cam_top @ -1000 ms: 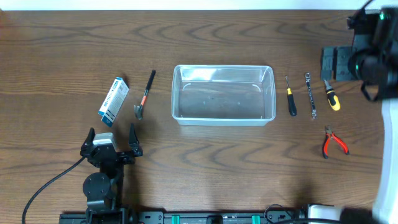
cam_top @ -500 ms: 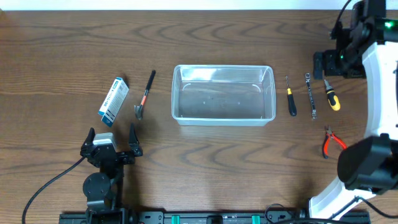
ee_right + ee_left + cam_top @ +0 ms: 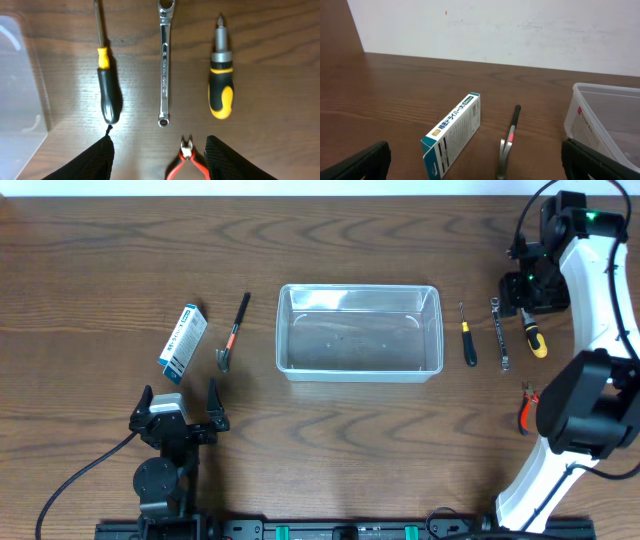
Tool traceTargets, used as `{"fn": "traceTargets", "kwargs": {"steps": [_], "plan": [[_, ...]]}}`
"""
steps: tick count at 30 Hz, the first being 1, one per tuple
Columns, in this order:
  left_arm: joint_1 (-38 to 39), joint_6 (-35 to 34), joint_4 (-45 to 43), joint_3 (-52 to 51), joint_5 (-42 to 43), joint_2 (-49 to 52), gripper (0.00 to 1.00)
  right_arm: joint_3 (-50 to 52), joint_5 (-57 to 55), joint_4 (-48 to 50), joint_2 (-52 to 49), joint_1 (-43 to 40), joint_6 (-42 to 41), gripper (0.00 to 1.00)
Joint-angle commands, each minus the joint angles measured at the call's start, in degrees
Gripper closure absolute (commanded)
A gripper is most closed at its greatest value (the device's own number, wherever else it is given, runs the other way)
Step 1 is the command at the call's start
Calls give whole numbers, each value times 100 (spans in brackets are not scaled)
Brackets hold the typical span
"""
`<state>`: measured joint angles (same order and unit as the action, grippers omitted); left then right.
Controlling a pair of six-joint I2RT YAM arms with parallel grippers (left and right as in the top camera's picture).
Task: Pack container
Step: 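Move the right gripper over the silver wrench and lower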
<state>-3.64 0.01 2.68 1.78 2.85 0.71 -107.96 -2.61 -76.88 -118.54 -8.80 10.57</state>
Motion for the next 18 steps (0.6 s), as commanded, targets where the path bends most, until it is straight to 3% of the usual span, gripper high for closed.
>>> {"fn": "traceTargets", "kwargs": {"steps": [1,18], "plan": [[24,37,92,-155,-7,2,2,219,-37,131,-155,-35,85,39],[24,37,94,-155,-7,2,2,2002,-105,1622,-214,-101,175,39]]}}
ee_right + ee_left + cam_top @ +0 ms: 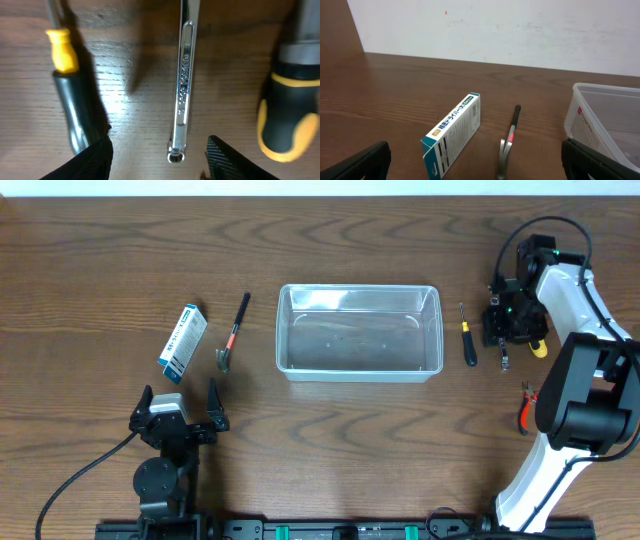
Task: Pack container
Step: 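Move the right gripper over the silver wrench and lower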
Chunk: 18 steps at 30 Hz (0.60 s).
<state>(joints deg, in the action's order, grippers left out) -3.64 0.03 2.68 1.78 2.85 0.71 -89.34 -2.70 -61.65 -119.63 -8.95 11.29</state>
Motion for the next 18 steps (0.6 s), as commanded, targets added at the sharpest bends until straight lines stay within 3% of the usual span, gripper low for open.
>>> {"fn": "traceTargets", "kwargs": {"steps": [1,7,18], "plan": [[24,35,92,-155,-4,2,2,190,-96,162,-105,-90,127,40],[24,35,92,-155,-4,2,2,348,-208,422,-105,-90,122,45],[24,35,92,-155,-4,2,2,470,-201,868,-105,-90,118,44]]}}
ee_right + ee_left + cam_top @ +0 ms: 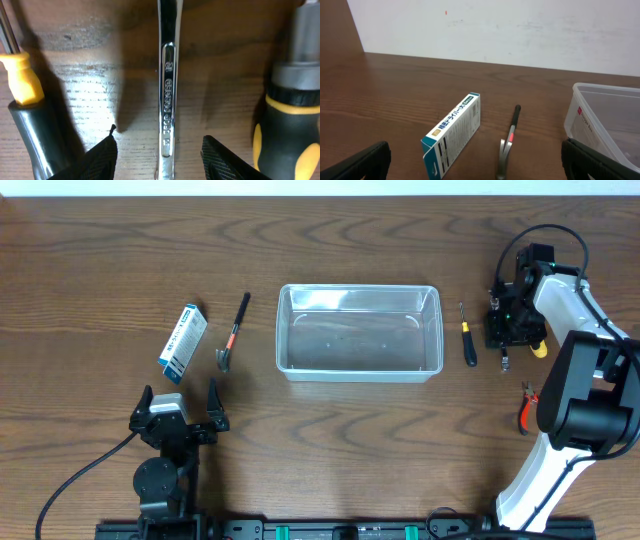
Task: Pack container
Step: 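Move the right gripper over the silver wrench and lower, then close the right gripper on the wrench and lift it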
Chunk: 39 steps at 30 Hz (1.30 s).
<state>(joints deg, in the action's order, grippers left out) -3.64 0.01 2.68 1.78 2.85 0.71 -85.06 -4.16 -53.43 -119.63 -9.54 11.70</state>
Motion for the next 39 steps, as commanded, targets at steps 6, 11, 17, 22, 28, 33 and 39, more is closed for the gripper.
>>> {"fn": "traceTargets", "kwargs": {"steps": [6,11,17,22,28,33,39], "plan": [[24,37,92,-155,-7,2,2,44,-31,151,-105,-31,76,48],[24,37,92,-155,-7,2,2,48,-31,181,-140,-31,76,48],[24,39,92,-155,-4,2,2,144,-28,240,-238,-52,72,50],[24,37,92,-155,-4,2,2,487,-9,527,-238,-66,57,48],[24,37,92,-155,-7,2,2,549,-13,551,-238,-68,57,54],[24,37,92,-155,-7,2,2,549,-11,546,-238,-68,57,71],[24,37,92,-155,-4,2,2,549,-11,544,-238,-68,55,83]]}}
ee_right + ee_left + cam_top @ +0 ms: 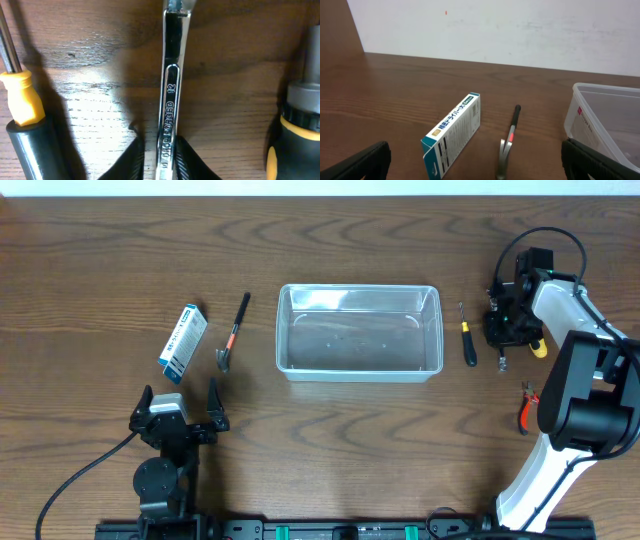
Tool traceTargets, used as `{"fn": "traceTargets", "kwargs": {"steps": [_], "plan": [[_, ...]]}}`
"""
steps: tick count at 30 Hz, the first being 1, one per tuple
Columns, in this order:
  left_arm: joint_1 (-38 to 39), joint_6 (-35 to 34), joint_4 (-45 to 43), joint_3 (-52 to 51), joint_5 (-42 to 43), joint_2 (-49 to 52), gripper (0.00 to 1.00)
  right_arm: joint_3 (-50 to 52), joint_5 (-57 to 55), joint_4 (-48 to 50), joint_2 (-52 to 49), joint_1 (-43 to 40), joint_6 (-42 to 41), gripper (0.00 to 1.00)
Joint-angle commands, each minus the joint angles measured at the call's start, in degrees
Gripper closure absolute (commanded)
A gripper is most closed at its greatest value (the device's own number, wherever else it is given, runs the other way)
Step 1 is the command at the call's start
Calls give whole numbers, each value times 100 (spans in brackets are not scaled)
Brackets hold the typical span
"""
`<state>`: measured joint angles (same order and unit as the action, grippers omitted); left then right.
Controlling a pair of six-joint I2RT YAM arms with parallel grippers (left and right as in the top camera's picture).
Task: Pack container
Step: 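Close the right gripper on the wrench and lift it, then carry the wrench into the clear container and release it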
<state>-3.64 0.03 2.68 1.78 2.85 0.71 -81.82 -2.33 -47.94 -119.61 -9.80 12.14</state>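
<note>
A clear plastic container (358, 288) stands mid-table. To its right lie a thin black-and-yellow screwdriver (467, 340), a silver wrench (170, 95) and a stubby yellow-and-black screwdriver (538, 348). My right gripper (160, 160) is down over the wrench, its fingers (136, 159) drawn in close on both sides of the shaft. Only the wrench's lower end (503, 361) shows overhead. My left gripper (476, 162) stands open near the front left, short of a teal-and-white box (452, 134) and a small hammer (509, 145).
Red-handled pliers (525, 408) lie near the right edge, in front of the right arm. The thin screwdriver (22, 110) and the stubby one (300, 125) flank the wrench closely on either side. The container's near corner (600, 125) shows at the right of the left wrist view.
The right gripper's fingers, wide apart around the wrench before, now stand close against its shaft, and the camera sits a little nearer the table. The left arm has not moved.
The right gripper was open high above the row of tools. Then it was lower, centred over the wrench, then lower still with fingers wide on either side. Now the fingers have shut on the wrench. The left arm, box, hammer and container stayed put.
</note>
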Motion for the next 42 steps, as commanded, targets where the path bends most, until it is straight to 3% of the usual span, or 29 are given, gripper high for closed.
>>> {"fn": "traceTargets", "kwargs": {"steps": [1,7,18,31,42], "plan": [[24,35,92,-155,-7,2,2,225,-195,-2,-240,-42,11,85],[24,37,92,-155,-7,2,2,223,-195,-2,-238,-39,-33,98],[24,37,92,-155,-4,2,2,-92,-173,-162,-46,-35,-96,99],[24,35,92,-155,-7,2,2,-1419,-125,-944,654,140,-83,99],[24,35,92,-155,-4,2,2,-2004,728,-1211,1692,1025,1305,99]]}}
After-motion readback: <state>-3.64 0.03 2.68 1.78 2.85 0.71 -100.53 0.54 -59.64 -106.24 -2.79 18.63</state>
